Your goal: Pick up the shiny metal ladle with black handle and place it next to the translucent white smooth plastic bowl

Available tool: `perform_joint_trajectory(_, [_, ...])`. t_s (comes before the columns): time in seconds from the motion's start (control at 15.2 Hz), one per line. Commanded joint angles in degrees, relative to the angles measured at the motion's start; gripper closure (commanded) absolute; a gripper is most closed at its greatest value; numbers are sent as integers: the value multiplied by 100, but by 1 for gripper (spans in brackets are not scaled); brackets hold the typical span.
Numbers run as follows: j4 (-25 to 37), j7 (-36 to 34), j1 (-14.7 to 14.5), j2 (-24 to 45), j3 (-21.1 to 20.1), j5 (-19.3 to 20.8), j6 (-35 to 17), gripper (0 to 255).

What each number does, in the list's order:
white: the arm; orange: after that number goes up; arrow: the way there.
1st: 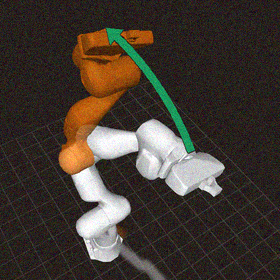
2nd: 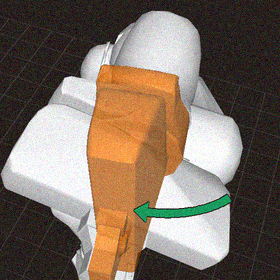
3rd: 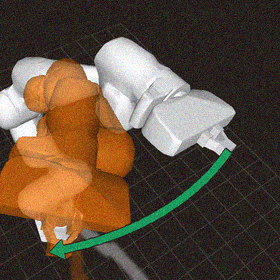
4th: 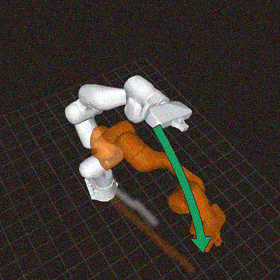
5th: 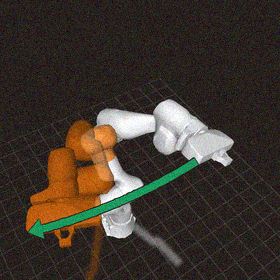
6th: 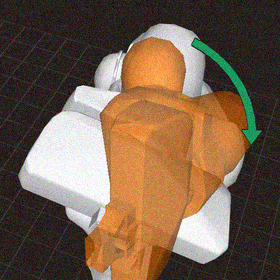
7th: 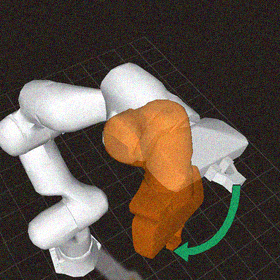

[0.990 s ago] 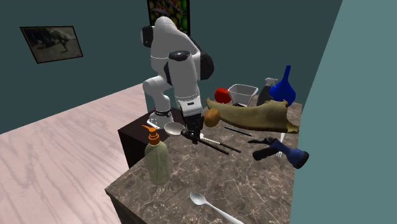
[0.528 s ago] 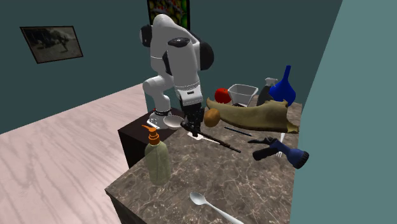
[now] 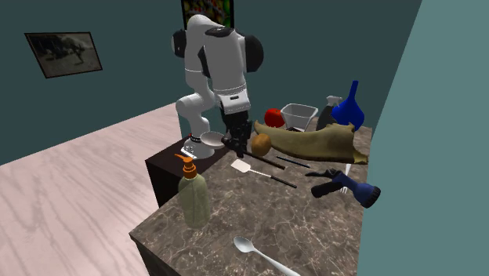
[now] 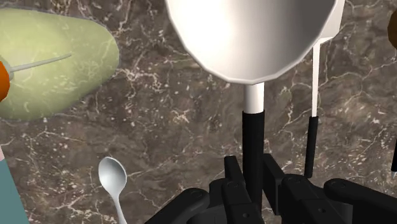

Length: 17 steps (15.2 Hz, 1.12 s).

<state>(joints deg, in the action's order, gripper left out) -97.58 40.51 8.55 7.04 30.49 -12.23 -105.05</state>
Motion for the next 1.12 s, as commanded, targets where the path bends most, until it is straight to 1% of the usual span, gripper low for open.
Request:
perform_joint_trajectory(0.0, [155, -20, 8, 6, 5, 5, 151, 255])
perform_joint_trajectory(0.13, [292, -39, 14, 7, 9, 10, 285, 255])
perform_joint_trajectory(0.46, [-715, -829, -434, -897, -297, 489, -54, 255])
perform_joint_trajectory(0.73, [-1360, -1470, -669, -1496, -636, 760, -234, 255])
perform_joint_trajectory(1.06, [-2001, -2247, -898, -2091, -1113, 950, -385, 255])
